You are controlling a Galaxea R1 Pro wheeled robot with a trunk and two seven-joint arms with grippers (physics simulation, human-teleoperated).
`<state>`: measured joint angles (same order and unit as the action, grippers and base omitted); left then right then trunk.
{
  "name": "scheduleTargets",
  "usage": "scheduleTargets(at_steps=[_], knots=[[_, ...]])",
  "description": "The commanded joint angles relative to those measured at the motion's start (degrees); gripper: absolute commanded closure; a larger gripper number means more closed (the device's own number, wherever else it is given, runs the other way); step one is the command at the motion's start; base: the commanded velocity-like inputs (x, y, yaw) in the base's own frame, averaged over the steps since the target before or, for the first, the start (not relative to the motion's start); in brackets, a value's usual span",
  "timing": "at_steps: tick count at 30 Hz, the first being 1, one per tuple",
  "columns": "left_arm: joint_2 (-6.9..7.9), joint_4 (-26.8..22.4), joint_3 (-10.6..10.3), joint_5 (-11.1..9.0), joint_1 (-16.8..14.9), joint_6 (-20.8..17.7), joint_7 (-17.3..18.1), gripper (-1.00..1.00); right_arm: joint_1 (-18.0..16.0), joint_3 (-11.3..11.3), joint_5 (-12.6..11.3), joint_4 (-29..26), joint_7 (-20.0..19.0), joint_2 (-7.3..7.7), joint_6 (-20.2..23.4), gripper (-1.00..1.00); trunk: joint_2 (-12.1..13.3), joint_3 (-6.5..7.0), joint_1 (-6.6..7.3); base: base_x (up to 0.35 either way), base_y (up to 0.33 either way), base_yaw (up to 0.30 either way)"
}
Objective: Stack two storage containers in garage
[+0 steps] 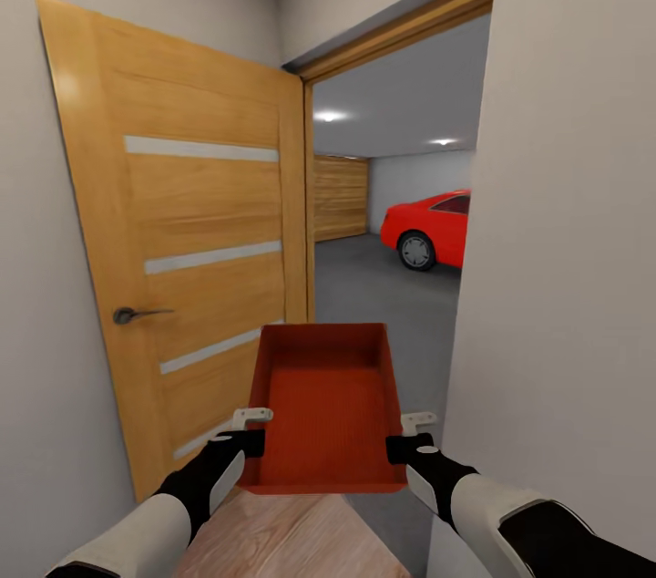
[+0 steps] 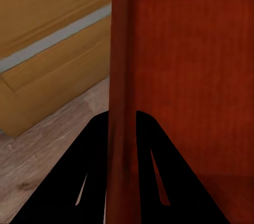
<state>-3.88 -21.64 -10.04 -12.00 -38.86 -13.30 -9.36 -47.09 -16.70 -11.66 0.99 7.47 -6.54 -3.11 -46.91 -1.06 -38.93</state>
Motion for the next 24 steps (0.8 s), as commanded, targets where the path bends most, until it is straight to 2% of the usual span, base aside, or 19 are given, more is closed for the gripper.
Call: scheduleTargets(at_steps=[1,11,24], knots=[[0.02,-0.3,2.7,-1.0,-0.1,0.1,-1.4,1.00,0.0,0.8,-0.5,0.1,-1.5,-0.05,-0.1,1.00,-0.1,-0.10,-0.04,0.247,0.234,-0.279],[0.07,-0.3,2.7,-1.0,-0.1,0.1,-1.4,1.00,0.0,0.8,-0.5,0.1,-1.5,-0.06,-0.1,1.00,-0.1,-0.10,-0.04,0.248,0.235,-0.269],[-0.03,-0.3,2.7,-1.0,-0.1,0.1,-1.4,1.00,0.0,0.8,-0.5,0.1,-1.6,-0.13,-0.1,1.00,-0.1,-0.10,-0.04,0.248,0.236,-0.027]])
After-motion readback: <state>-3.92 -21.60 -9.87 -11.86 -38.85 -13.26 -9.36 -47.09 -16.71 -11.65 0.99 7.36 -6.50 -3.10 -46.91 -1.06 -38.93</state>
